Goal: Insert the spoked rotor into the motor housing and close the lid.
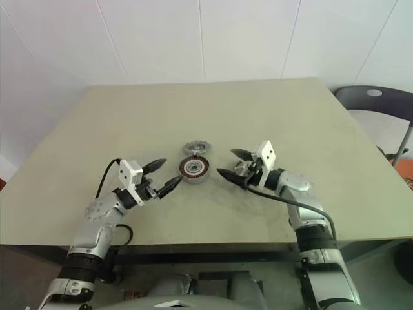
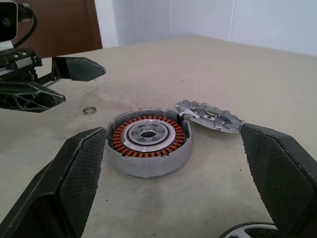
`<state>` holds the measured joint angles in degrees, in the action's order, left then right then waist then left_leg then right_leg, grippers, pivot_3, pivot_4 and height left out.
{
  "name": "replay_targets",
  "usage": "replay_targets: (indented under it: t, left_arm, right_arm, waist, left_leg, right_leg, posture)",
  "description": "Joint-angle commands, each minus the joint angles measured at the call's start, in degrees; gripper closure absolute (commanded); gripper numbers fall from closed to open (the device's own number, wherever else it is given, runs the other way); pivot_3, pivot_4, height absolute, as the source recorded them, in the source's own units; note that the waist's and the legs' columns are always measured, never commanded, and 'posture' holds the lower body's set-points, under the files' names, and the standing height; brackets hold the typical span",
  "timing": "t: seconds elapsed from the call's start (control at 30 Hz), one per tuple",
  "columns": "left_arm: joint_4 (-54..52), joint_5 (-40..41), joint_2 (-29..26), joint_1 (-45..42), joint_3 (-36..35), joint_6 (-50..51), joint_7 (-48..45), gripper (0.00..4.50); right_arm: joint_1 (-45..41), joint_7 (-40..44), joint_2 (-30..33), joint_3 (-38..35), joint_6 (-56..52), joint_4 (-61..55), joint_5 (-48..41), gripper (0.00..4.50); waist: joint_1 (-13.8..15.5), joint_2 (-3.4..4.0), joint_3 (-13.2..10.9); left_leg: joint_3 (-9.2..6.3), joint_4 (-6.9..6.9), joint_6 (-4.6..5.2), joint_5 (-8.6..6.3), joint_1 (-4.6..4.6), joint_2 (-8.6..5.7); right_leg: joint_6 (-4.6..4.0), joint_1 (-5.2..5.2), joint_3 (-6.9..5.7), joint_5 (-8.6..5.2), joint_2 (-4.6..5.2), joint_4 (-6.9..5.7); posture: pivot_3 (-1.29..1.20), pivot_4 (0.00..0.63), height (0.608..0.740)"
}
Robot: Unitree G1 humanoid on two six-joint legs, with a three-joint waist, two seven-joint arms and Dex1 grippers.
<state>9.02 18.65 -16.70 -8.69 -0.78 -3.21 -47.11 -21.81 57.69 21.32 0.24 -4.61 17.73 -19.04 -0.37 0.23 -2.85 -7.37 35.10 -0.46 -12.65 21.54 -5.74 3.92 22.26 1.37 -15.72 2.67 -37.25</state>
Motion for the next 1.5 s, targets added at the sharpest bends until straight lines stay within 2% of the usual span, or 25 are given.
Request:
replay_targets:
  t: [0.03,0.27,0.6,1.1,1.5]
  left_arm:
    - [-0.6,-0.1,-0.1,-1.2,-0.1,-1.3,0.0,0.00]
    - [0.4,-0.7,-0.3,-1.4,-0.5,-1.8,0.1,0.00]
    - [2.6,-1.1,-4.9,-1.1,-3.8,-3.8,0.9,0.00]
    - [3.1,-0.3,-5.1,-0.9,-4.6,-3.8,-0.4,0.00]
    - [8.4,-4.8,-11.4,-0.4,-4.5,-2.3,1.4,0.00]
  right_arm:
    - [-0.6,-0.2,0.4,-0.5,1.0,-2.1,-0.2,0.01]
    - [-0.7,-0.6,0.4,-0.7,1.1,-2.0,0.0,0.01]
    - [-1.2,-0.8,0.1,-0.3,1.8,-1.0,0.4,0.01]
    - [-1.3,-1.0,-0.3,-0.1,2.3,-0.5,0.7,0.01]
    - [-1.9,-1.7,-1.0,0.3,3.5,0.4,1.5,0.01]
  waist:
    - [0.0,0.00,0.0]
    - [0.0,0.00,0.0]
    - [0.0,0.01,0.0]
    - [0.0,0.01,0.0]
    - [-0.1,0.02,0.0]
  left_leg:
    - [0.00,0.00,0.00,0.00,0.00,0.00]
    - [0.00,0.00,0.00,0.00,0.00,0.00]
    - [0.00,-0.03,0.00,0.00,0.02,0.02]
    - [0.00,-0.05,-0.01,-0.01,0.02,0.02]
    - [-0.01,-0.08,-0.01,-0.01,0.02,0.02]
  right_leg:
    - [0.00,0.00,0.00,0.00,0.00,0.00]
    - [0.00,-0.01,0.00,0.00,0.00,0.01]
    - [0.00,0.02,0.00,-0.01,0.00,0.03]
    - [-0.01,0.03,0.00,0.00,0.00,0.04]
    - [-0.02,0.04,0.00,-0.02,0.00,0.04]
  posture:
    - [0.00,0.000,0.740]
    - [0.00,0.000,0.740]
    - [0.00,0.000,0.740]
    - [0.00,0.000,0.740]
    - [0.00,0.000,0.740]
